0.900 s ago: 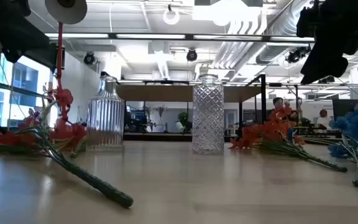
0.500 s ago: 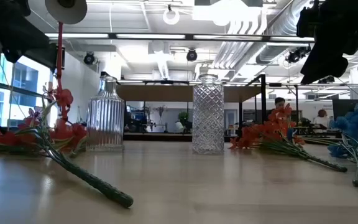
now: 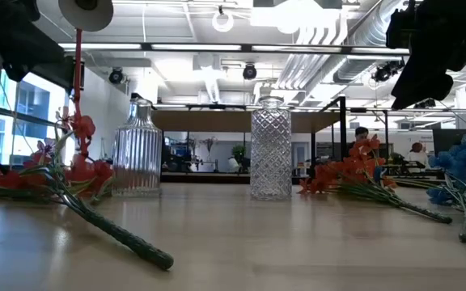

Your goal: Pick and place flowers into a vace then onto a shelf

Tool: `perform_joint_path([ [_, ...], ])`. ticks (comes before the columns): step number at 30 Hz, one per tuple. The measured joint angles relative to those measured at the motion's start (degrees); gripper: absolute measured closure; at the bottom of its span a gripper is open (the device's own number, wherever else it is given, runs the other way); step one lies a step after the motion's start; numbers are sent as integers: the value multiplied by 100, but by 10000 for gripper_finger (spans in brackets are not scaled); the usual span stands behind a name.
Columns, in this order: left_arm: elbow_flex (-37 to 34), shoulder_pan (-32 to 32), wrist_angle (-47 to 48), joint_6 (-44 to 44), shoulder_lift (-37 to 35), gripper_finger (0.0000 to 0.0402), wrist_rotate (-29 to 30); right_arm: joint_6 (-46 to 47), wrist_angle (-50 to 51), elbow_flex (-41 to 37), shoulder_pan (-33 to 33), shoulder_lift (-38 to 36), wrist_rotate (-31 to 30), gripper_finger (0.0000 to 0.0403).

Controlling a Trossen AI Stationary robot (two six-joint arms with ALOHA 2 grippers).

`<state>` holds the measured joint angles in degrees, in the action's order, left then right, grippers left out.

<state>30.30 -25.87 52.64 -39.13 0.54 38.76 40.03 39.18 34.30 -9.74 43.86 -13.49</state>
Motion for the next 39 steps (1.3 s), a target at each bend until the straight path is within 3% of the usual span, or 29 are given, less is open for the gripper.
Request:
perform_joint_path([
  [33,2,-2,-1,0,0,275,4,0,0,0,0,2,-1,201],
  [37,4,-2,-494,-12,15,275,488,-103,1,0,-1,2,-33,203],
  [39,4,0,-1018,-163,26,275,704,-546,-44,0,-2,2,-420,202],
])
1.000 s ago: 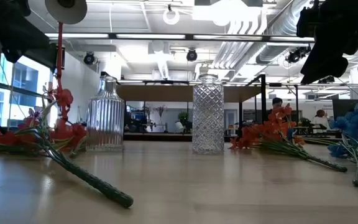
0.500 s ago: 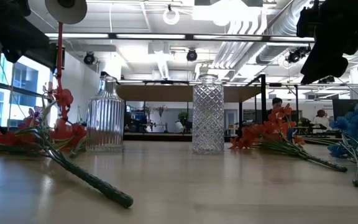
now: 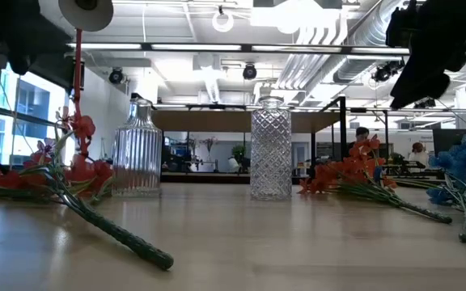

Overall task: Pick and place flowers into a vace then onto a shelf
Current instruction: Put the blue flowers into the right transparent flower vase

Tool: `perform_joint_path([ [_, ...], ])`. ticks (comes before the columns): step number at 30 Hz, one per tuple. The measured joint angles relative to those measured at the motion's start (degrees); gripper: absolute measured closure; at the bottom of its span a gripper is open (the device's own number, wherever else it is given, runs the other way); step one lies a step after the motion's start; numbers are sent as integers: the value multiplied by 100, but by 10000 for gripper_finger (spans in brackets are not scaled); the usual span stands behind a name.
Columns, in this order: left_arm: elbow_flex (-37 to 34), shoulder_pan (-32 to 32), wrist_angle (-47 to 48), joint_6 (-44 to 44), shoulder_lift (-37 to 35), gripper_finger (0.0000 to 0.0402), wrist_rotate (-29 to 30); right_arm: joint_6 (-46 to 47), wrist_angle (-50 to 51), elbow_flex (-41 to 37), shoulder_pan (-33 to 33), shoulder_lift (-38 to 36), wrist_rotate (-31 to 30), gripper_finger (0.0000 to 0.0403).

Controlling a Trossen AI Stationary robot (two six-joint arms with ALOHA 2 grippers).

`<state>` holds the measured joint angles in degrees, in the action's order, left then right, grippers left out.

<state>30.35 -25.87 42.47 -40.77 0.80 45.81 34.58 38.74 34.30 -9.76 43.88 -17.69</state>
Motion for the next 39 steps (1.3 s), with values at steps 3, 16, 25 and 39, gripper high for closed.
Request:
perform_joint_path([
  [3,2,-2,-891,-47,0,275,21,454,-312,2,2,0,-678,201],
  [16,0,-2,-2259,-166,-2,275,829,2640,-2920,2,-1,70,-1266,202],
  [25,0,-1,-2306,-517,-2,275,837,1011,-3480,37,88,531,1287,204],
  [39,-4,-2,-2036,-453,324,275,-225,-1189,-397,1472,-1275,3408,2269,252],
])
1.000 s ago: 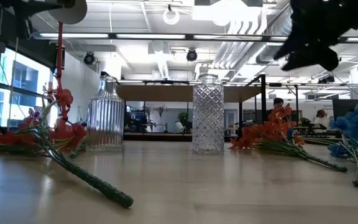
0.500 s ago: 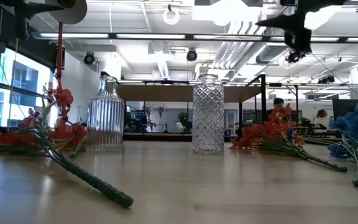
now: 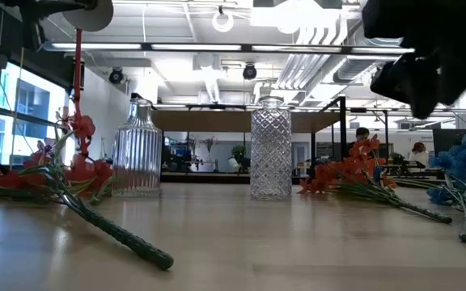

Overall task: Pick and place flowers into a vace then onto a shelf
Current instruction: Put the blue flowers into the right transparent flower vase

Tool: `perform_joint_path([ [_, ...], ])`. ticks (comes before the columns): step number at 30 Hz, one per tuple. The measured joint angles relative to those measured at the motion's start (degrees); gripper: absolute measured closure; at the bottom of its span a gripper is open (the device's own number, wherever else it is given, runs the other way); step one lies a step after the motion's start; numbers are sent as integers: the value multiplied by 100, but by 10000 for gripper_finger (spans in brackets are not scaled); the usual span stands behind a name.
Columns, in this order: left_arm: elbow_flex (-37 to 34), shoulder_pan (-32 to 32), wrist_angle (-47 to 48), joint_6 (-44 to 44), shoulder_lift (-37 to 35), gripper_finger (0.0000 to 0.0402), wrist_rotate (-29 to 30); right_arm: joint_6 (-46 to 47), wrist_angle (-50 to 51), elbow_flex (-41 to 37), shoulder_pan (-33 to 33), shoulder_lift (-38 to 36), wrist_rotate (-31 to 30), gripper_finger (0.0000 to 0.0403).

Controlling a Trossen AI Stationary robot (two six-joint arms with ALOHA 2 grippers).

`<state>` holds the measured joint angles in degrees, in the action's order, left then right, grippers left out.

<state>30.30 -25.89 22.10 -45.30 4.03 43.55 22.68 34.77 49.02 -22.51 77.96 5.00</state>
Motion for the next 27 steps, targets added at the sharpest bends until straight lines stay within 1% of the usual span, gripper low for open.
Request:
perform_joint_path([
  [4,0,2,256,-2,0,275,-340,-498,521,282,-442,630,-291,248],
  [9,0,0,442,-2,-4,275,-510,-458,662,636,-685,1231,-357,231],
  [10,0,0,496,-2,-4,275,-524,-286,715,751,-696,1333,-371,228],
  [11,0,0,539,-2,-4,275,-527,74,815,879,-696,1420,-448,226],
  [13,0,0,553,-2,-4,275,-527,1287,1116,1089,-690,1529,-694,224],
  [14,0,0,553,-2,-4,275,-527,2078,1267,1157,-681,1549,-855,223],
  [15,0,0,552,-2,-4,275,-527,3077,1410,1202,-681,1547,-977,224],
  [17,0,0,553,-2,-4,275,-529,5064,1575,1234,-694,1513,-1025,223],
  [19,0,0,557,0,-4,275,-527,6907,1570,1233,-807,1468,-813,222],
  [20,0,0,573,0,-4,275,-527,7692,1472,1221,-865,1458,-563,222],
  [21,0,0,610,0,-4,275,-525,8236,1285,1190,-893,1456,-267,221],
  [23,0,0,707,1,-4,275,-487,8781,892,1154,-915,1533,332,221],
  [24,0,0,739,0,-4,275,-445,8898,768,1154,-878,1593,495,221],
  [26,0,1,835,1,-4,275,-411,8939,733,1152,-797,1689,582,221],
  [27,0,0,858,1,-4,275,-403,8921,777,1148,-751,1701,498,221],
])
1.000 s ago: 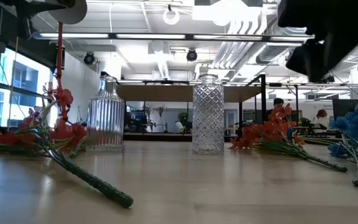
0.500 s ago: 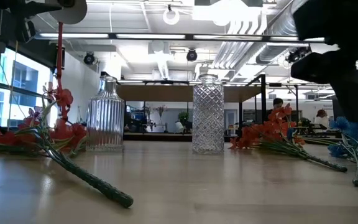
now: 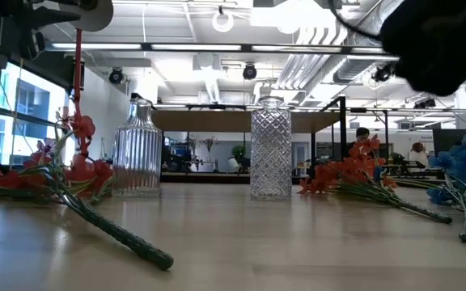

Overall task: Pick and place flowers into a vace then onto a shelf
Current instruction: Put the blue flowers into the right transparent flower vase

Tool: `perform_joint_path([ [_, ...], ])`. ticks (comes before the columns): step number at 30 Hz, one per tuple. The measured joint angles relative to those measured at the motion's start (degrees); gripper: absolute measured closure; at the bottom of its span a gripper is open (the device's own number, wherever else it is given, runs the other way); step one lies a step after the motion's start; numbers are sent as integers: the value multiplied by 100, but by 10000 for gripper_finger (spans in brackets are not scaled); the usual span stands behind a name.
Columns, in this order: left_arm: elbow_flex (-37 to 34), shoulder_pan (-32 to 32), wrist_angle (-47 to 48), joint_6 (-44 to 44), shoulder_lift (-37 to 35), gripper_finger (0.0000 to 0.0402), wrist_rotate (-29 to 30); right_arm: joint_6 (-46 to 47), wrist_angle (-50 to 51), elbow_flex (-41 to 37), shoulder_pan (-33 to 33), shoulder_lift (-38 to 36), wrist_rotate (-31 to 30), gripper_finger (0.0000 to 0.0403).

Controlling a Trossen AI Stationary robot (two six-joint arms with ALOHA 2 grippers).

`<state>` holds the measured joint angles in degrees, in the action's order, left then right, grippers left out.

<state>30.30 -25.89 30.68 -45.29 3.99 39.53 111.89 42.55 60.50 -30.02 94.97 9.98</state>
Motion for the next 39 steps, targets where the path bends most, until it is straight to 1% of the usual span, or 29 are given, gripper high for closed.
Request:
perform_joint_path([
  [3,0,0,-3,0,2,275,0,-192,219,-1,141,-1,-268,221],
  [5,0,0,4,1,2,275,-2,-700,364,-1,200,1,-425,221],
  [7,0,0,2,1,2,275,-2,-1804,224,-3,184,1,-748,221],
  [10,0,2,86,1,2,275,-3,-3896,-230,-1,36,1,-1050,221],
  [12,0,2,118,1,2,275,-4,-5414,-341,-1,-34,1,-1280,221],
  [14,0,0,121,0,2,275,-4,-6699,-337,-1,-12,1,-1423,221],
  [17,0,0,122,1,2,275,15,-8065,-115,-14,76,30,-1218,221],
  [20,0,0,122,1,2,275,100,-9021,162,-84,92,53,-828,221],
  [22,0,2,124,1,2,275,165,-9583,153,-132,78,60,-688,221],
  [23,0,0,124,-1,2,275,212,-9817,150,-155,70,62,-663,221],
  [25,0,2,124,1,2,275,296,-10169,81,-213,64,76,-865,221],
  [27,0,0,124,1,2,275,365,-10205,22,-266,71,88,-1160,221],
  [29,0,2,123,0,2,275,416,-10162,-112,-332,96,91,-1266,221],
  [31,0,1,124,0,2,275,467,-10186,-248,-436,120,91,-1158,221],
  [34,0,2,122,-1,2,275,498,-10308,-448,-643,86,91,-836,221],
  [39,0,1,122,-1,2,275,504,-10478,-721,-1005,73,86,-817,221],
])
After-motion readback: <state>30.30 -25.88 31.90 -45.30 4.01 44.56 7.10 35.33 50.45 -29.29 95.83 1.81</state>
